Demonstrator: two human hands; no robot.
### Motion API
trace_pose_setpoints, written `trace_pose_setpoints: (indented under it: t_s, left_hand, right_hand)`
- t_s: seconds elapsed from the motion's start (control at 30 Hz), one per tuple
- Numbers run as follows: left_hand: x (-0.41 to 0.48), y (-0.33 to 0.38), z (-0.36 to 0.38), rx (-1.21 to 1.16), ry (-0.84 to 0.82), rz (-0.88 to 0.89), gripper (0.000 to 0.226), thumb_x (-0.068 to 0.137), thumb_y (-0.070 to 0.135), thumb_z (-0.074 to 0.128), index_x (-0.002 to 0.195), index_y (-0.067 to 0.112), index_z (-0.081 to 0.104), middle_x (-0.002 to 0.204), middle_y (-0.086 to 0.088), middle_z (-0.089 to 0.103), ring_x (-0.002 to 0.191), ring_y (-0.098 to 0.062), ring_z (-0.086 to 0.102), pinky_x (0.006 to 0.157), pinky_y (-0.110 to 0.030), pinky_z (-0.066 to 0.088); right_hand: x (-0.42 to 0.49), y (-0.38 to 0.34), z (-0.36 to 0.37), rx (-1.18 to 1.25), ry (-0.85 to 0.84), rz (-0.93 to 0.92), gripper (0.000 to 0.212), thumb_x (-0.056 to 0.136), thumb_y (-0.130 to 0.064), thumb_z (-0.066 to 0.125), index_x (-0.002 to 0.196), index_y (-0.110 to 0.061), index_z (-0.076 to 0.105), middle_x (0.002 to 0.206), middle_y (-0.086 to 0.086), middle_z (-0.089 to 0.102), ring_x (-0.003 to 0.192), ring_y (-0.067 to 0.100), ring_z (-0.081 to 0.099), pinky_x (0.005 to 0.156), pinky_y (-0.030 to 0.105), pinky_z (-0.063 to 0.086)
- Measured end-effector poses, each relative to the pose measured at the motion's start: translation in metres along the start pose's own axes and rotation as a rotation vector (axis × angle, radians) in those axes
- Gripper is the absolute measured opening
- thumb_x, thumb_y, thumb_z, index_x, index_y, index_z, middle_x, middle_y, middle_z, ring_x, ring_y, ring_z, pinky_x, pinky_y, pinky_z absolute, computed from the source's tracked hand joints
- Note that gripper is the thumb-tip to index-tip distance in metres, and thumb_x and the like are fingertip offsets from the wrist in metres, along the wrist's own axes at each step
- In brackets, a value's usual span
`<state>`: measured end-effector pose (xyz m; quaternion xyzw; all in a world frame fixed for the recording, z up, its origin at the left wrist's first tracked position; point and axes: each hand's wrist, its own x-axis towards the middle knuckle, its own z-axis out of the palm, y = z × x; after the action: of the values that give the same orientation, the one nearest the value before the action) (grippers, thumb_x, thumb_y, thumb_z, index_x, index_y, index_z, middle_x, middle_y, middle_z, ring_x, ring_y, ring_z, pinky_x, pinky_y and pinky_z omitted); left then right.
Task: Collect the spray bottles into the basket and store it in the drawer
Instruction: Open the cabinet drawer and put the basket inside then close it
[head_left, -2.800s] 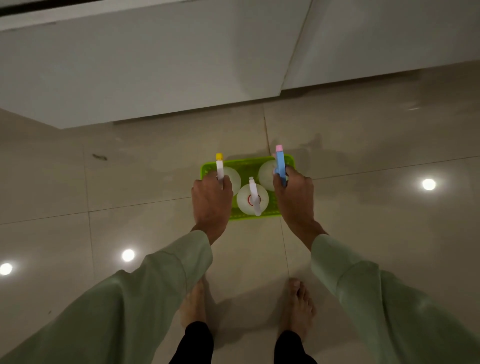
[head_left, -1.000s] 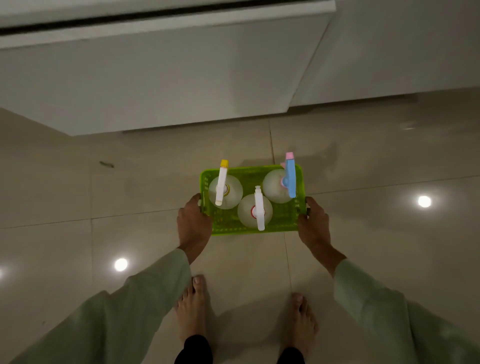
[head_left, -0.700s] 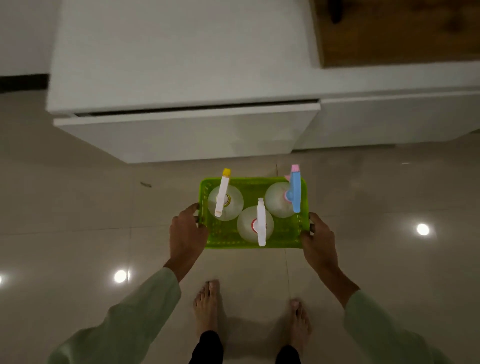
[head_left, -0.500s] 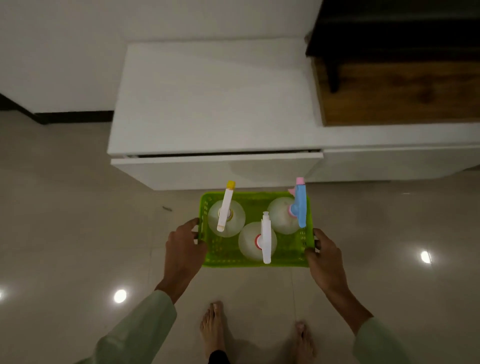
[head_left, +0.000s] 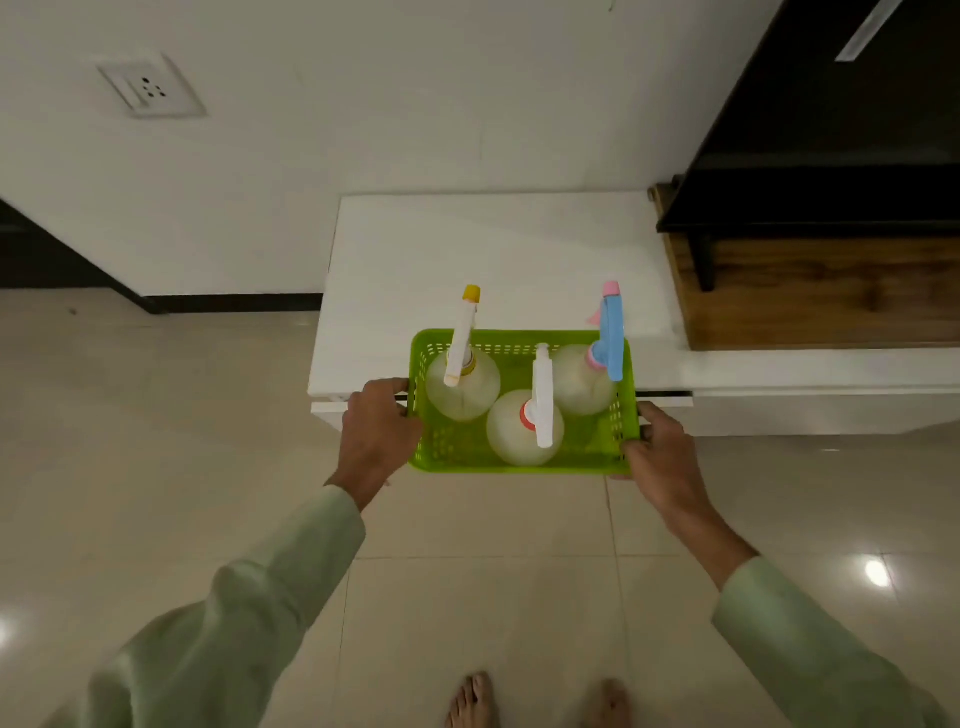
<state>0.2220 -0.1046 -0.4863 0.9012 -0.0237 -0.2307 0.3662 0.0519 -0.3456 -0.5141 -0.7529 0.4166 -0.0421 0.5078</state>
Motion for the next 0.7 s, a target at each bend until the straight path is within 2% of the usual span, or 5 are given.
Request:
trace_pose_setpoints:
  t_s: [0.17,0.33,0.47,0.6,0.7]
  left_hand:
    - [0.051,0.018,-0.003,0.013,0.012,-0.049,0.052,0.076,-0.004,0.058,0.125,0.011,0.064,0.084,-0.015,0.076,0.069,-0.034,0.073,0.072,-0.05,0.062]
    - [0.09,0.022,0.003,0.006,0.023,-0.086,0.049,0.076,-0.003,0.058,0.122,0.01,0.065,0.094,-0.018,0.074,0.069,-0.037,0.073,0.067,-0.051,0.062]
    - [0.115,0.02,0.009,0.007,0.042,-0.121,0.051,0.07,0.002,0.06,0.119,0.015,0.066,0.103,-0.016,0.073,0.078,-0.037,0.073,0.076,-0.051,0.061]
    - [0.128,0.022,0.012,0.028,0.038,-0.144,0.045,0.075,0.0,0.059,0.117,0.015,0.067,0.094,-0.016,0.074,0.066,-0.036,0.073,0.069,-0.05,0.062]
    - [0.136,0.024,0.012,0.047,0.033,-0.148,0.047,0.078,-0.001,0.063,0.123,0.013,0.064,0.1,-0.017,0.073,0.066,-0.035,0.074,0.066,-0.05,0.062]
  right_hand:
    - [0.06,-0.017,0.019,-0.034,-0.005,0.033,0.037,0.083,0.007,0.045,0.107,-0.013,0.064,0.091,0.019,0.071,0.076,0.029,0.072,0.06,0.036,0.063]
    - [0.107,-0.022,0.034,-0.086,-0.032,0.062,0.041,0.081,0.006,0.044,0.108,-0.016,0.064,0.091,0.019,0.071,0.077,0.035,0.072,0.064,0.046,0.064]
    - [0.129,-0.025,0.041,-0.107,-0.042,0.059,0.043,0.08,0.003,0.043,0.109,-0.019,0.064,0.09,0.018,0.069,0.077,0.036,0.072,0.063,0.046,0.064]
    - [0.14,-0.026,0.043,-0.092,-0.062,0.073,0.043,0.081,0.003,0.043,0.111,-0.018,0.064,0.091,0.019,0.067,0.079,0.035,0.072,0.063,0.043,0.064]
    - [0.144,-0.032,0.043,-0.092,-0.063,0.061,0.039,0.083,0.004,0.043,0.111,-0.015,0.062,0.088,0.02,0.068,0.076,0.036,0.072,0.062,0.039,0.064]
